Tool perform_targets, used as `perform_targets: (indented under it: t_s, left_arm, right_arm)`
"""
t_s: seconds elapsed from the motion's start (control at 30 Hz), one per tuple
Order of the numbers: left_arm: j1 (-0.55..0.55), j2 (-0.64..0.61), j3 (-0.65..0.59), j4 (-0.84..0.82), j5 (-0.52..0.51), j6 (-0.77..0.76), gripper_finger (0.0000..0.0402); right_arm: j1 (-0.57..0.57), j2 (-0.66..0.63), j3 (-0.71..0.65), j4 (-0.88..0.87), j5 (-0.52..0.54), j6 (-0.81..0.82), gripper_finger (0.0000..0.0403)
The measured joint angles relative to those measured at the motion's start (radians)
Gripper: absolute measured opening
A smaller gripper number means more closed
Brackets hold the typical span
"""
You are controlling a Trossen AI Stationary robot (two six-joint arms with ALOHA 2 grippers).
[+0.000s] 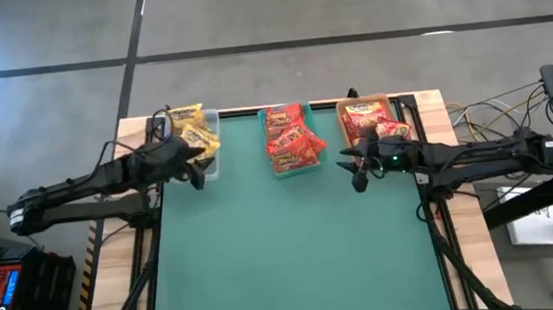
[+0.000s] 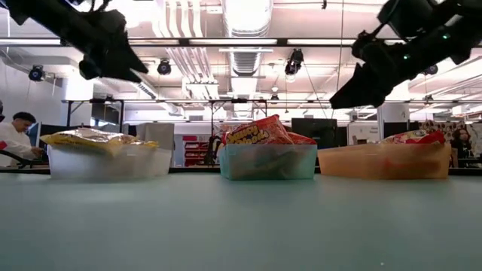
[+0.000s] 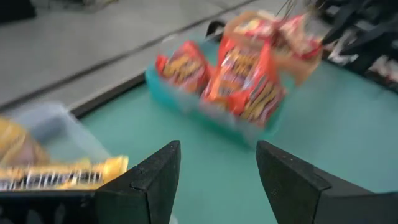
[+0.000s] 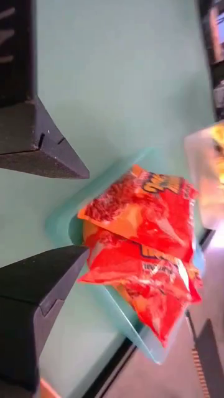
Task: Sort Maruchan noodles
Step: Return To Home Position
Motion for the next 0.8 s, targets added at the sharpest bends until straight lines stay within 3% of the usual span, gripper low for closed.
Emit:
perform_targets:
  t_s: [0.23,0.5,0.8]
  left_arm:
    - [-0.021,-0.094,-0.004,0.013,-0.001,0.04,0.0194]
    - [-0.032,-0.239,-0.065,-0.012,-0.001,0.024,0.0194]
    - [-0.033,-0.408,-0.254,0.05,-0.001,-0.057,0.0194]
  right_arm:
    - [-0.009,-0.11,-0.12,0.084,0.007,0.033,0.0176]
    - [-0.008,-0.14,-0.222,0.151,0.008,0.089,0.0176]
    - [-0.008,-0.141,-0.272,0.154,0.009,0.118,0.0176]
